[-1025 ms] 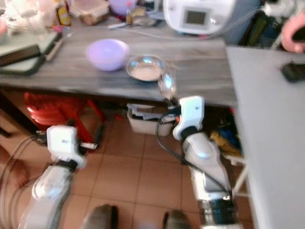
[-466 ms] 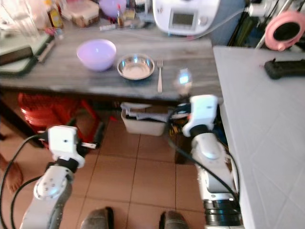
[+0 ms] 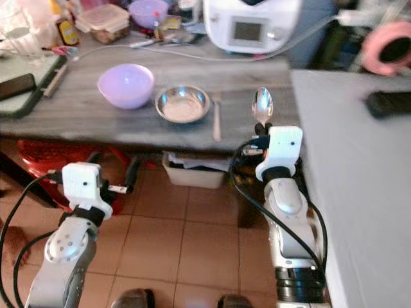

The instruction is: Setting the table

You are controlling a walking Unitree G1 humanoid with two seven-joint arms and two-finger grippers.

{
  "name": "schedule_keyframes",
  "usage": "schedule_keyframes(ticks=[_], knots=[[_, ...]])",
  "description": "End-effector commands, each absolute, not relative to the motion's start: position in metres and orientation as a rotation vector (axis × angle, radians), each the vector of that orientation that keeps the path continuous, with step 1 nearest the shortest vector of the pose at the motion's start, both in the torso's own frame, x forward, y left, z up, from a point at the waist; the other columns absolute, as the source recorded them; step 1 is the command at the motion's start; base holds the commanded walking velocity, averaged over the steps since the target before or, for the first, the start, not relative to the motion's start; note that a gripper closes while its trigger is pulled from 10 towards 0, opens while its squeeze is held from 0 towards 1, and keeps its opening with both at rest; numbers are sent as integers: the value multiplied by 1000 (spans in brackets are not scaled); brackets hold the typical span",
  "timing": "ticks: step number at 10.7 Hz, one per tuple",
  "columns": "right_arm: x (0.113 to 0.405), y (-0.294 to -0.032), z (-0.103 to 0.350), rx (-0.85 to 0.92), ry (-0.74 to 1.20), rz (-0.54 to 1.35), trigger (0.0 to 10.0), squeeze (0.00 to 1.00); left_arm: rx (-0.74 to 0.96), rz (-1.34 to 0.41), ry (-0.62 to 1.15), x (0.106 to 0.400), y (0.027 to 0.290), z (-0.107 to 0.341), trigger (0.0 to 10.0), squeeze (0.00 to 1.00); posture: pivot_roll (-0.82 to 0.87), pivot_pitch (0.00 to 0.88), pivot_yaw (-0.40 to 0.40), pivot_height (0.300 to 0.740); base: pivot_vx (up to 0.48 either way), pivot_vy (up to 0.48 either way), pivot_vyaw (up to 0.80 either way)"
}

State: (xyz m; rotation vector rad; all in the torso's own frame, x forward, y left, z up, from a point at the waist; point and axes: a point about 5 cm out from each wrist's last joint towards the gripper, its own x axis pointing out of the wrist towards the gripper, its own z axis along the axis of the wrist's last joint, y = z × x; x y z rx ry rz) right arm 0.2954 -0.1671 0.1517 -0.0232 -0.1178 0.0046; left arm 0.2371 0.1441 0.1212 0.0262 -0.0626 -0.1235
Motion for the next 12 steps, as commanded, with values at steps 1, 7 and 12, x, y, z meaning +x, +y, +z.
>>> schedule_keyframes(ticks=[1,7,12], knots=[[295,-167,149,-20,-114,-4,10000,0,16,-109,-51,236,147,119,10000,0,8,141,39,740,480,0,0],[301,-170,142,69,-56,-73,10000,0,46,29,-93,234,166,129,10000,0,38,157,31,740,160,0,0],[317,-150,127,280,85,-41,10000,0,110,143,-58,226,187,125,10000,0,69,183,37,740,0,0,0]])
